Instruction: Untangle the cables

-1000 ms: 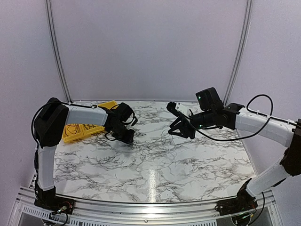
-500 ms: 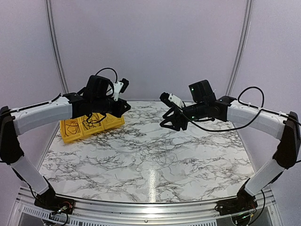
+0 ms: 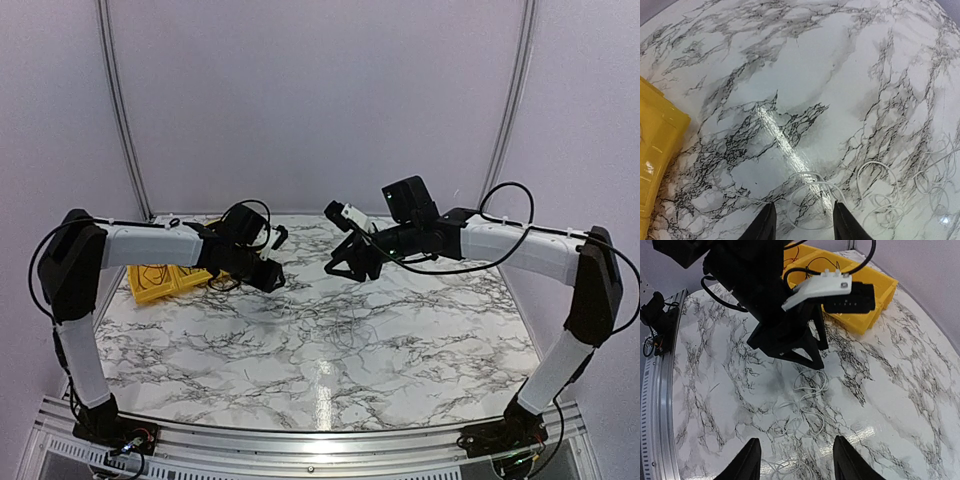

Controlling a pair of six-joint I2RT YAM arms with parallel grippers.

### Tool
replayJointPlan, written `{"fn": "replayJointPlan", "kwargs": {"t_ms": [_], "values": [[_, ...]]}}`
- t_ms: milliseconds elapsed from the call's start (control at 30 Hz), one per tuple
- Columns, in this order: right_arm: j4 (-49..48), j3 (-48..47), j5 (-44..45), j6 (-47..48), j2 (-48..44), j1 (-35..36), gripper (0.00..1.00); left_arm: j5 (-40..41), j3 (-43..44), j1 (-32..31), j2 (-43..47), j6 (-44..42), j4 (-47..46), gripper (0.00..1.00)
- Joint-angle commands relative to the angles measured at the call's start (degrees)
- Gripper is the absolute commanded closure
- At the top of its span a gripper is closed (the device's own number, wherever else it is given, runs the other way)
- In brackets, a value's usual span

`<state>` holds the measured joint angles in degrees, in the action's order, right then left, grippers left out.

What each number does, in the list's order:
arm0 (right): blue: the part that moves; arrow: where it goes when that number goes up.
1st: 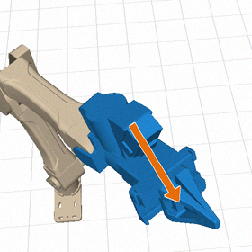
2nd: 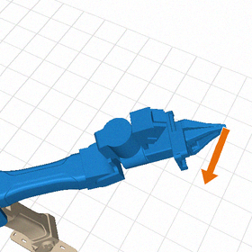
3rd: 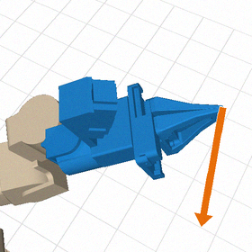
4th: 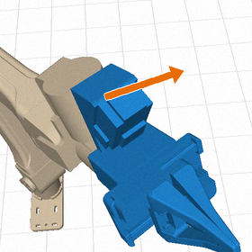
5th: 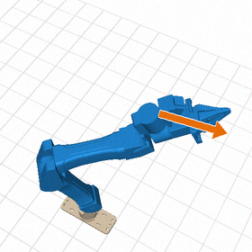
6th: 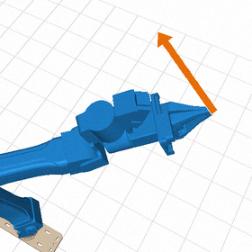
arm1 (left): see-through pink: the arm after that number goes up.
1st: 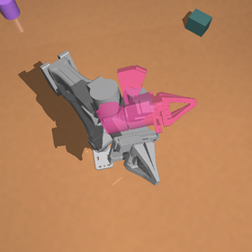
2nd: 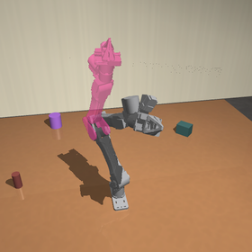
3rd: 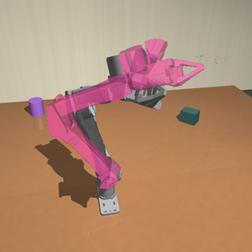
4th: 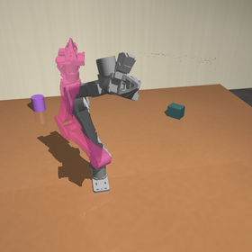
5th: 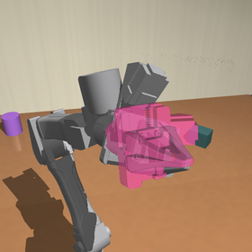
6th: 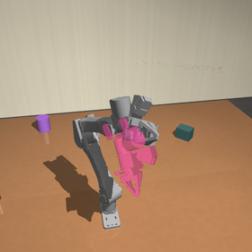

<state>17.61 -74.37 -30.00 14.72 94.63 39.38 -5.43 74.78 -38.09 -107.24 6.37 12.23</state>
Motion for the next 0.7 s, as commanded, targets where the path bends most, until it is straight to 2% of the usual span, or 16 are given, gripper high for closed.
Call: {"fn": "replayJointPlan", "kwargs": {"t_ms": [0,133,267,333,400,467,567,667], "values": [[-1.43,0.44,1.1,-0.82,-1.38,0.36,0.5,-1.6,2.18,0.12,-4.15,-8.89,3.09,0.59],[-1.59,2.06,1.81,-0.38,-2.61,0.35,0.5,-1.68,4.3,0.12,-8.58,-13.12,5.78,0.62],[-1.41,2.89,2.39,0.02,-3.32,0.38,0.5,-2.03,5.33,0.23,-11.84,-13.78,5.79,0.67],[-1.43,3.11,2.72,0.28,-3.4,0.4,0.5,-1.97,5.94,0.21,-12.91,-13.52,5.32,0.76],[-1.52,3.02,2.84,0.46,-3.32,0.36,0.5,-0.92,6.18,0.2,-12.99,-12.72,3.95,0.89],[-1.43,2.85,2.85,0.69,-3.1,0.42,0.51,-0.05,5.76,0.2,-11.8,-12.12,2.0,1.0],[-1.34,1.98,2.82,1.04,-2.52,0.42,0.52,0.7,5.41,0.13,-7.78,-11.23,0.5,1.0],[-1.57,0.45,2.78,0.97,-1.45,0.42,0.52,-0.85,2.11,-0.11,0.35,-11.46,-3.97,1.0]]}}
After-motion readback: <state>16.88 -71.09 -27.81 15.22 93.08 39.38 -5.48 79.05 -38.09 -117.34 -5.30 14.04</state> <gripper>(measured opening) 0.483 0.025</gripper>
